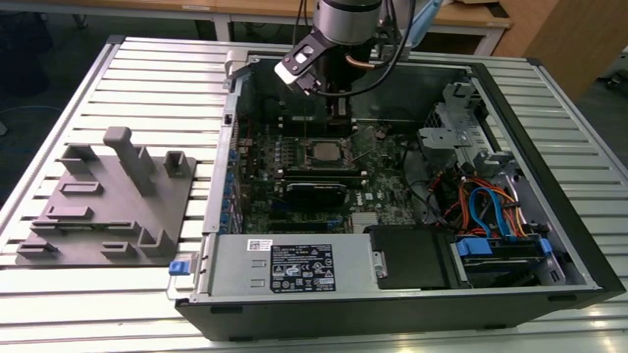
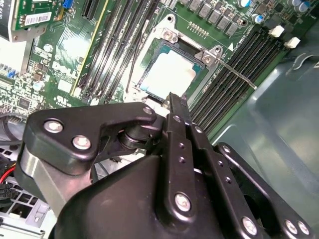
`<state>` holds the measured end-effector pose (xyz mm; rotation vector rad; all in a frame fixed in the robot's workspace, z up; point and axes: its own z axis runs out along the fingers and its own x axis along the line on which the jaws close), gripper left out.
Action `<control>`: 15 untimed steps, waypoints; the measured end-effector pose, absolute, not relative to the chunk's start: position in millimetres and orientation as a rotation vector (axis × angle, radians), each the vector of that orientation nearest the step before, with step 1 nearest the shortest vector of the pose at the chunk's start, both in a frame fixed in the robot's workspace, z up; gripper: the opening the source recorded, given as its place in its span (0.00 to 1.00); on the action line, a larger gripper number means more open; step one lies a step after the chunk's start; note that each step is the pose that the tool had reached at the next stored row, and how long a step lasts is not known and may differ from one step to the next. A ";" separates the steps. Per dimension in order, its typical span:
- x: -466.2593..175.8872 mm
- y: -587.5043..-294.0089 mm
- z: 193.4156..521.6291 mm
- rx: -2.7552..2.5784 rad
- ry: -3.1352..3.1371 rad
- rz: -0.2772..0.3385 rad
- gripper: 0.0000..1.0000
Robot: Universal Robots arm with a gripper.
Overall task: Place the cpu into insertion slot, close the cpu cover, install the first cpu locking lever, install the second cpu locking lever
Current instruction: 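Close the cpu cover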
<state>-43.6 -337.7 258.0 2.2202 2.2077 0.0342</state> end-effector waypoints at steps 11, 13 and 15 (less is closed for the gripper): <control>-43.2 -337.7 258.5 2.221 2.209 0.032 0.10; -42.2 -337.7 258.5 2.224 2.211 0.026 0.10; -41.5 -337.8 258.6 2.225 2.212 0.024 0.10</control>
